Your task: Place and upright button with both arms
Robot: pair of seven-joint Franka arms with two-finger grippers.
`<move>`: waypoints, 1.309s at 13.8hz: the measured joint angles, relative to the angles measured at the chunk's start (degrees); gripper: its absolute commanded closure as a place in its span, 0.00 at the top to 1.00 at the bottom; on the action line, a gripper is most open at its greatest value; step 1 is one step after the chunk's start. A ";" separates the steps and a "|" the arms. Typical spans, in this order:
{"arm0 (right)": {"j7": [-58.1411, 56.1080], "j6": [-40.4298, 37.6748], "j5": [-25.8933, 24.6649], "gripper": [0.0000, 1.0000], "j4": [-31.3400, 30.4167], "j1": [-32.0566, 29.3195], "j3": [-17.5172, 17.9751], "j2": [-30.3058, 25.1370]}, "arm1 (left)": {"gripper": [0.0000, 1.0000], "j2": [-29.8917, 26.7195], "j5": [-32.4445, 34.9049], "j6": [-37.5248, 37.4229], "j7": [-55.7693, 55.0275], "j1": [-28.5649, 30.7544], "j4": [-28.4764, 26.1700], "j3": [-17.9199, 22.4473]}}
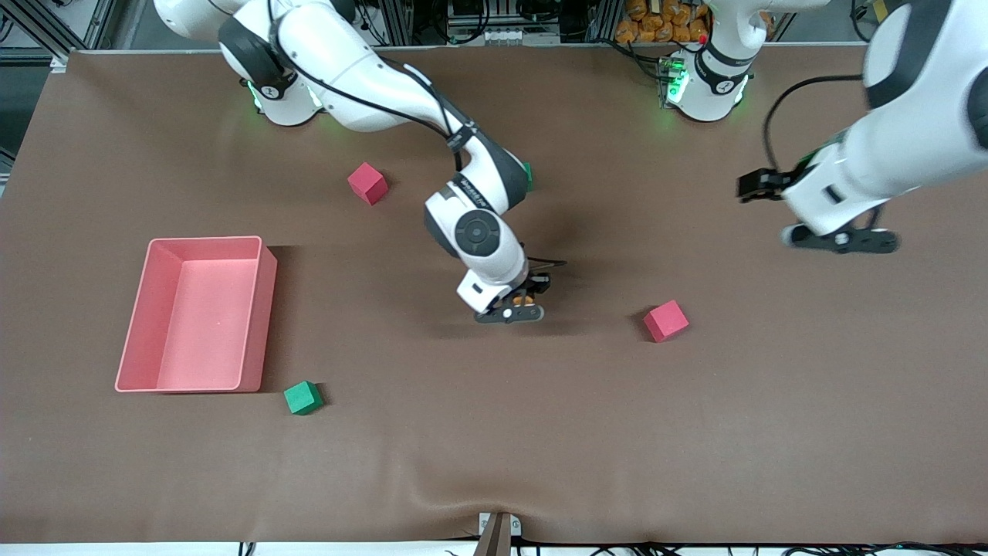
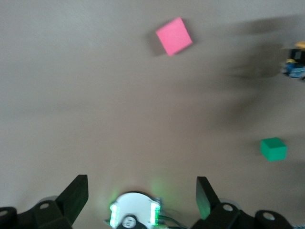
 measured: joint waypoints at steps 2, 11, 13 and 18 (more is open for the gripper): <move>0.01 0.37 0.00 0.15 0.66 0.51 -0.06 1.57 | 1.00 1.89 -2.15 -0.05 -3.09 -0.04 -1.59 -1.21; 0.40 -9.29 0.21 1.00 5.43 -4.14 -1.13 -1.18 | 1.00 12.28 -8.13 1.09 -5.14 -2.52 0.78 -1.99; 0.32 -17.16 0.23 1.00 7.92 -8.45 -1.32 -5.45 | 1.00 13.27 -8.20 2.32 -5.89 -3.16 1.37 -2.01; -5.49 -28.43 0.12 1.00 9.20 -20.08 -2.49 -16.50 | 1.00 17.99 -9.49 8.00 -7.95 -7.36 4.10 -2.07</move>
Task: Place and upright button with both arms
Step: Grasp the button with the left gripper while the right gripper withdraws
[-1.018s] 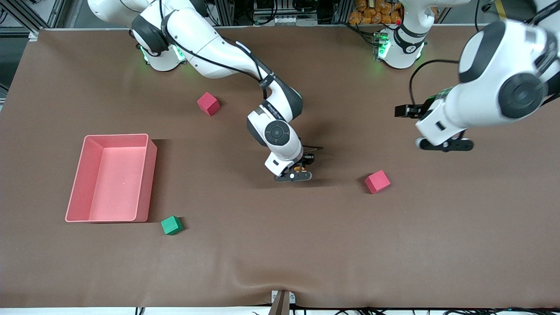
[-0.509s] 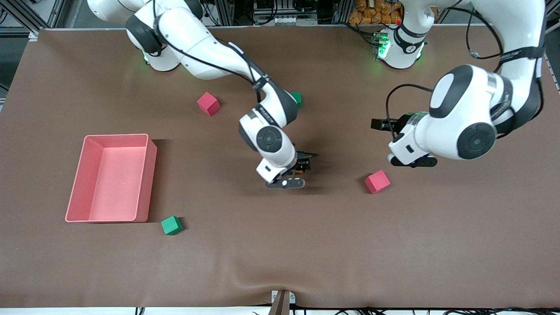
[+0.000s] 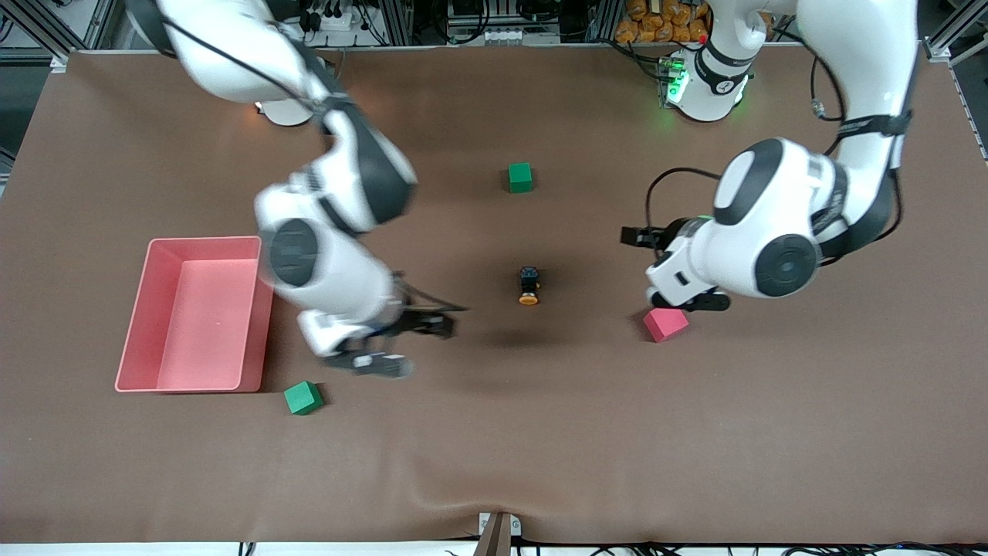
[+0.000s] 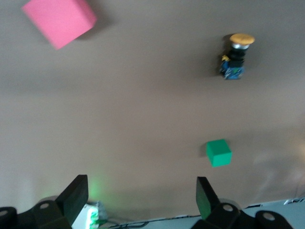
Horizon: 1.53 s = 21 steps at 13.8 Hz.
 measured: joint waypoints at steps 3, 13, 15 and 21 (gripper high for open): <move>-7.74 -11.22 0.04 1.00 0.16 -10.38 1.64 -5.42 | 1.00 4.09 -0.02 6.83 -1.78 -3.56 0.77 -0.06; -9.03 -23.31 -8.33 1.00 -5.58 -22.62 1.82 -25.53 | 1.00 15.36 -0.07 20.20 -10.79 -12.62 3.94 -0.17; -9.04 -17.15 -8.65 1.00 -15.44 -23.49 1.77 -32.32 | 1.00 16.72 -0.07 22.10 -11.02 -13.28 4.03 -0.16; -9.27 -13.35 -8.85 1.00 -29.99 -24.31 0.48 -42.34 | 1.00 20.08 -0.07 25.77 -11.02 -14.83 4.13 -0.11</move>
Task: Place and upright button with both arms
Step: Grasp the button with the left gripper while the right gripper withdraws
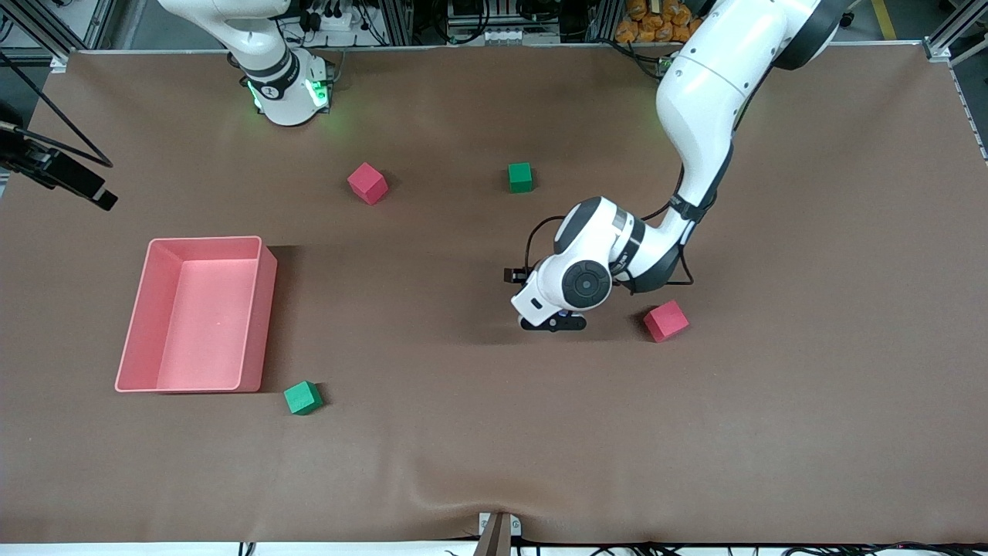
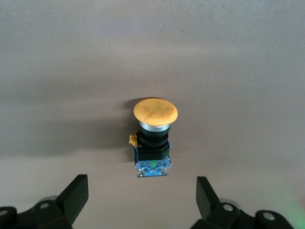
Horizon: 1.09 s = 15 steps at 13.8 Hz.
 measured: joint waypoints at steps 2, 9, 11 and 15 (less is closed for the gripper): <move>-1.93 0.41 -0.12 1.00 0.00 0.04 0.14 0.01 | 0.95 0.77 0.00 0.51 0.00 -0.49 0.02 0.05; -9.69 0.92 -1.93 1.00 0.02 0.17 0.23 0.01 | 0.82 2.78 1.06 3.18 0.21 -1.84 0.05 0.29; -11.80 0.54 -2.67 1.00 0.04 0.22 0.26 0.01 | 0.79 3.26 2.08 3.44 0.26 -1.94 0.06 0.30; -17.77 -1.52 -4.87 1.00 0.07 0.26 0.30 0.01 | 0.66 3.48 2.25 3.51 0.39 -2.08 0.07 0.34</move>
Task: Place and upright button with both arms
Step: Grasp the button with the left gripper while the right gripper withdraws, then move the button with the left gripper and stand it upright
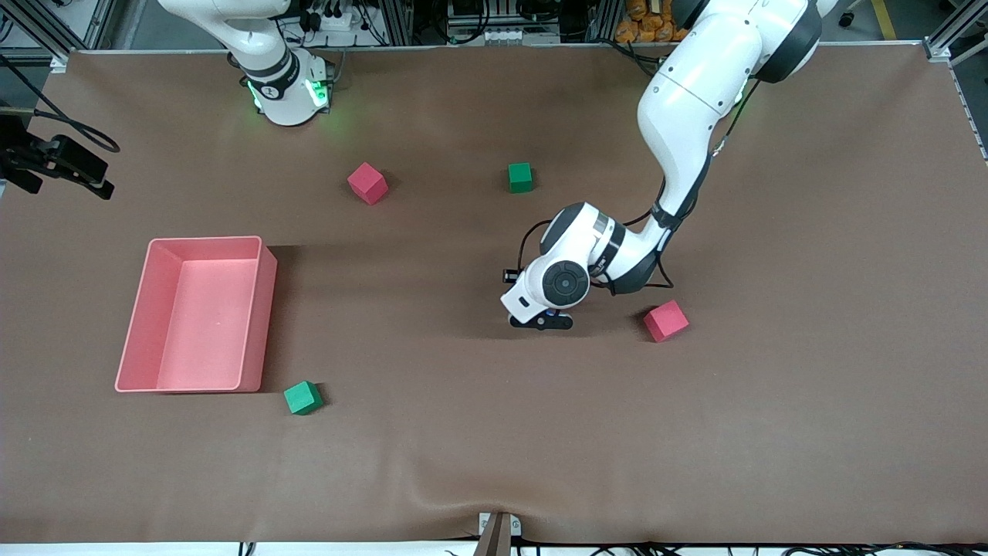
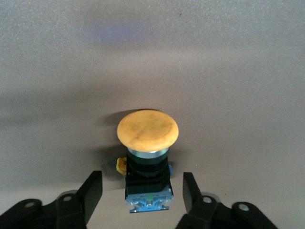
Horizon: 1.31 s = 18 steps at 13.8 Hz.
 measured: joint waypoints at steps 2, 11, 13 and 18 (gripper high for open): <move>-0.35 -0.27 -0.13 1.00 0.01 0.00 0.01 0.00 | 0.46 0.00 0.00 0.00 0.00 -0.11 0.00 0.00; -0.38 -0.30 -0.44 1.00 0.21 0.00 -0.08 0.00 | 0.00 -0.03 0.00 0.01 -4.80 -0.20 0.43 -0.02; -0.38 -0.44 -0.44 1.00 0.22 0.02 -0.30 0.00 | 0.00 -0.20 0.00 0.14 -9.72 -0.29 1.44 -0.19; -0.38 -0.85 -0.44 1.00 0.22 0.07 -0.48 0.00 | 0.00 -2.00 0.60 3.65 -16.39 -0.87 4.63 -0.08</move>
